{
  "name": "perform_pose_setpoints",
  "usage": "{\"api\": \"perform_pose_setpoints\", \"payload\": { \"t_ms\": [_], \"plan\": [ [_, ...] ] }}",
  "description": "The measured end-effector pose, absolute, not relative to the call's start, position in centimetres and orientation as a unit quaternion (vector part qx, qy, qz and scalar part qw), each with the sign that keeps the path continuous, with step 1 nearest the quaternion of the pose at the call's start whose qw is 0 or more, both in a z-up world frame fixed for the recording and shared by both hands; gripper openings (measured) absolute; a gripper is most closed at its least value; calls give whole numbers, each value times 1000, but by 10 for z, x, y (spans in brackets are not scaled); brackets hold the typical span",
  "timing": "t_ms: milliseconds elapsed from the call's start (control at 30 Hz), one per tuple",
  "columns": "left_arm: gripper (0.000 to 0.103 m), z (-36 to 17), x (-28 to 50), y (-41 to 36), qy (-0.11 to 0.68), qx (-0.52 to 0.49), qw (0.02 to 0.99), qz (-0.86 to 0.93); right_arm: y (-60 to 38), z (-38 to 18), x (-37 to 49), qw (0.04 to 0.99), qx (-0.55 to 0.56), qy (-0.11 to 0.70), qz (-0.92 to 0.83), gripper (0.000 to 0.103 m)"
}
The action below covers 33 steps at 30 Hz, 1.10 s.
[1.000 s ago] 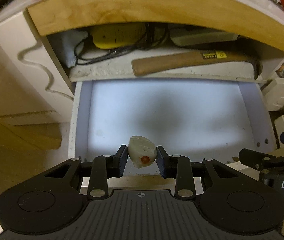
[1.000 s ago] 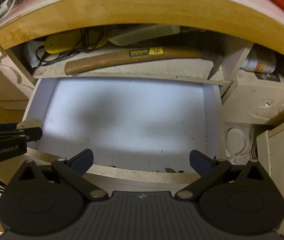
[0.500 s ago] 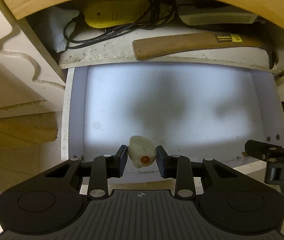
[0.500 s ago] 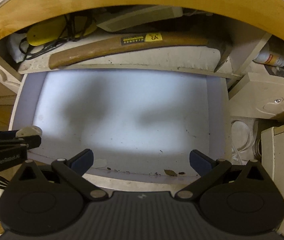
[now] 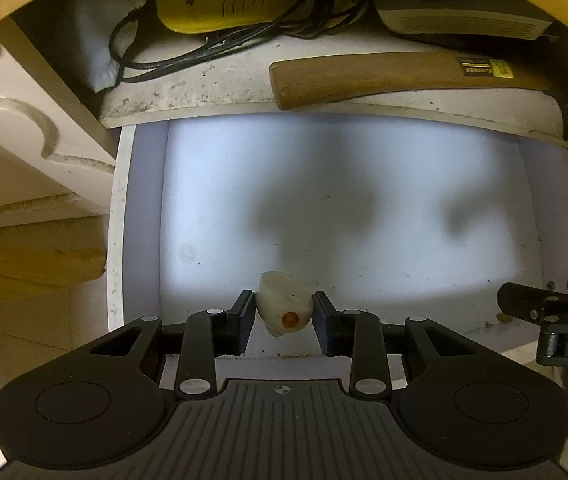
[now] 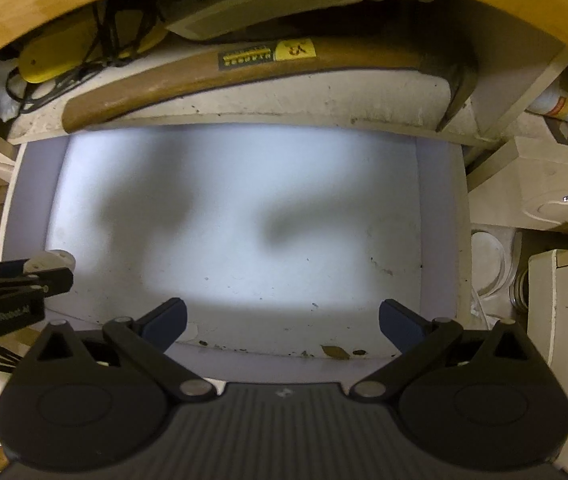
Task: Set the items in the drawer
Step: 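Lower the egg toward the drawer bottom with the left gripper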
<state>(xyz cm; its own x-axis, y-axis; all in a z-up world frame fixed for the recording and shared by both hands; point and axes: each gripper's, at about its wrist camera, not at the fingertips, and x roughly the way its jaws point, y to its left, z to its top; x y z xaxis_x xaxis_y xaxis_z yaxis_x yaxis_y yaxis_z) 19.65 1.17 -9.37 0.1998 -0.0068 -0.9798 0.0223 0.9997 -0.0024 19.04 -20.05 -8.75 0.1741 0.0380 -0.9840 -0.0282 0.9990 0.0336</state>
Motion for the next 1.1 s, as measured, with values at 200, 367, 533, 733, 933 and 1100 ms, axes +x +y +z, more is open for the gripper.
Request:
{"api": "perform_pose_setpoints", "payload": {
  "t_ms": [200,367,533,733,933,1100],
  "plan": [
    [30,-105,203,10,642,8,767,-7,-202,-99,199,759,5,651,19,103],
    [30,-113,210,11,649,4,761,-5,-203,-105,206,755,5,655,17,103],
    [30,-120,215,11,657,-5,754,-3,-203,-117,213,749,4,663,12,103],
    [30,-137,219,11,664,-7,747,-3,-205,-131,217,742,5,671,9,103],
    [30,-140,219,7,663,0,749,-4,-202,-139,219,738,3,674,13,103],
    [30,-139,217,4,662,3,749,-3,-200,-141,219,737,2,676,14,103]
  ]
}}
